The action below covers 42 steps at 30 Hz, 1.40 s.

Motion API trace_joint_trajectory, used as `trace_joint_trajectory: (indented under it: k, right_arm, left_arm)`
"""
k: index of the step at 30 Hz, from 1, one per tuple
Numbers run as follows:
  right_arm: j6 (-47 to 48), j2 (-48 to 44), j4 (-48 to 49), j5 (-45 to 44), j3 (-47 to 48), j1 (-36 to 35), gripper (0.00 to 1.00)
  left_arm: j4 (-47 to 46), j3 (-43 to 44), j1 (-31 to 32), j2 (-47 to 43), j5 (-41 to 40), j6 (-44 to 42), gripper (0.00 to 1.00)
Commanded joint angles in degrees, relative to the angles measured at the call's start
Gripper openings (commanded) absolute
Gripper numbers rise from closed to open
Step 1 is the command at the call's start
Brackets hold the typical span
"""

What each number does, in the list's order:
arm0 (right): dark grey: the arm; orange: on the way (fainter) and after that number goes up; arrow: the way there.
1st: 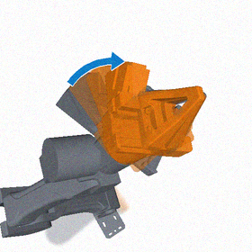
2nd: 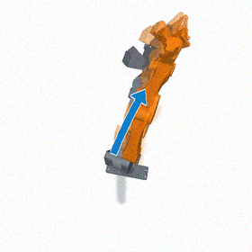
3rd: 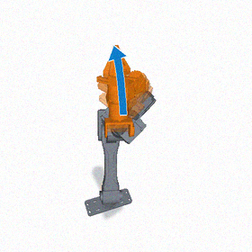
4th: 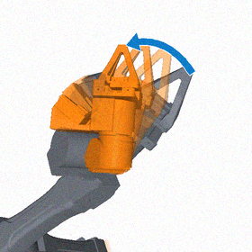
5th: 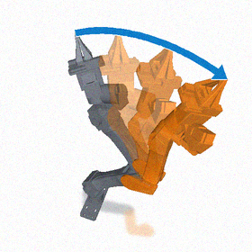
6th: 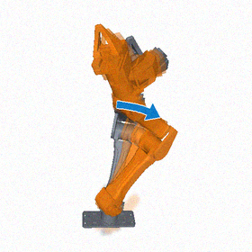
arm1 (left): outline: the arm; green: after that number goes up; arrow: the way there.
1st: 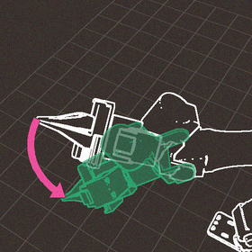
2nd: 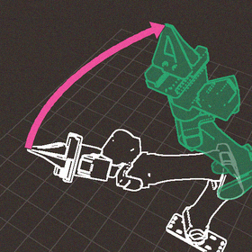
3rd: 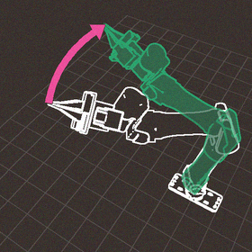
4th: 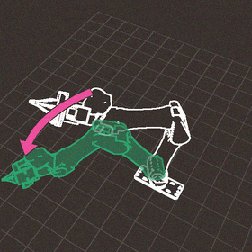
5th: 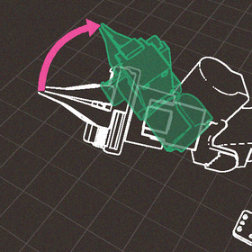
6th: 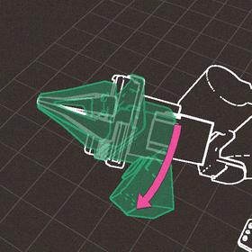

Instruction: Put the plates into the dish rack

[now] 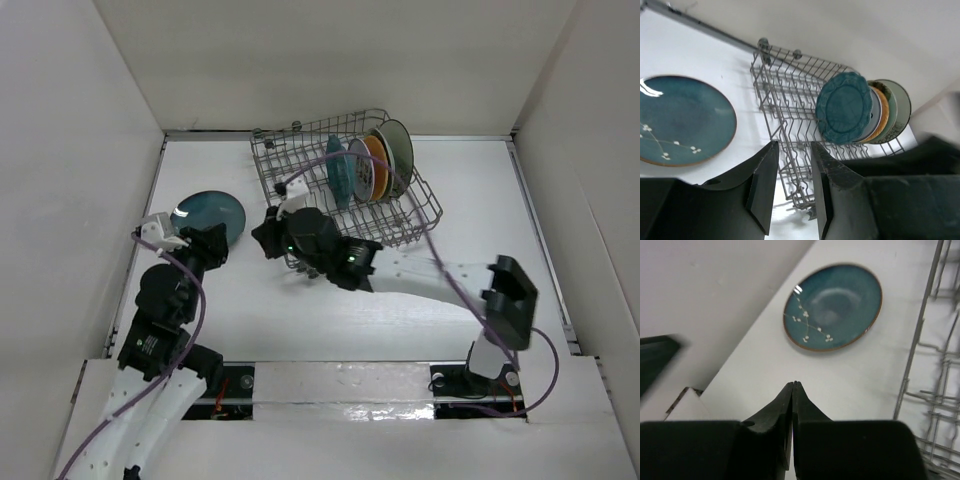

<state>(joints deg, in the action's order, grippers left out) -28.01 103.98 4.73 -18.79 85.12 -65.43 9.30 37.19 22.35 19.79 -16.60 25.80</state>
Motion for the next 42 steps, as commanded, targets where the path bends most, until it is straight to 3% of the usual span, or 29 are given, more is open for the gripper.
trace_joint_trajectory:
  k: [1, 5, 8, 11, 12, 17, 19, 20, 23, 31, 42]
  right_arm:
    - [5.86, -13.06, 7.48, -0.11, -7.31, -2.76, 0.00]
    - [6.39, -23.72, 8.19, 0.15, -22.67, -4.88, 0.00]
    - [6.30, -31.09, 7.75, 0.15, -28.68, -4.88, 0.00]
    - [7.08, -36.12, 7.57, -0.37, -34.40, -4.88, 0.00]
    - [7.53, -38.92, 7.22, -0.46, -36.06, -4.88, 0.01]
    - [10.16, -45.88, 7.22, -0.55, -39.68, -4.88, 0.04]
    - [11.31, -48.25, 6.87, -0.55, -40.64, -4.88, 0.06]
    - [11.57, -49.04, 6.70, -0.72, -41.43, -4.88, 0.07]
    - [11.05, -51.51, 7.48, 0.32, -43.45, -4.88, 0.10]
    - [9.55, -50.63, 9.68, 4.11, -45.22, -3.83, 0.13]
    - [6.92, -53.71, 11.61, 8.14, -48.21, 2.23, 0.16]
  left_arm:
    - [-4.99, 1.66, -0.20, 5.77, 0.43, 5.83, 0.30]
    - [-8.67, -0.27, -0.20, 12.97, -2.99, 13.73, 0.25]
    - [-11.73, -3.52, -0.81, 14.65, -6.86, 21.47, 0.01]
    - [-14.56, -6.07, -7.39, 17.19, -2.32, 26.57, 0.00]
    - [-15.27, -6.95, -12.89, 18.17, 0.05, 27.28, 0.00]
    - [-19.83, -10.81, -31.29, 24.41, 14.65, 29.21, 0.27]
    - [-21.77, -14.24, -36.04, 24.68, 18.94, 29.66, 0.51]
    - [-22.22, -15.12, -40.32, 25.38, 20.19, 29.66, 0.56]
    - [-23.53, -17.76, -45.01, 27.31, 22.49, 28.61, 0.71]
    - [-31.26, -20.31, -45.55, 37.41, 21.88, 29.48, 0.70]
    - [-45.15, -21.54, -45.55, 52.36, 24.16, 33.52, 0.56]
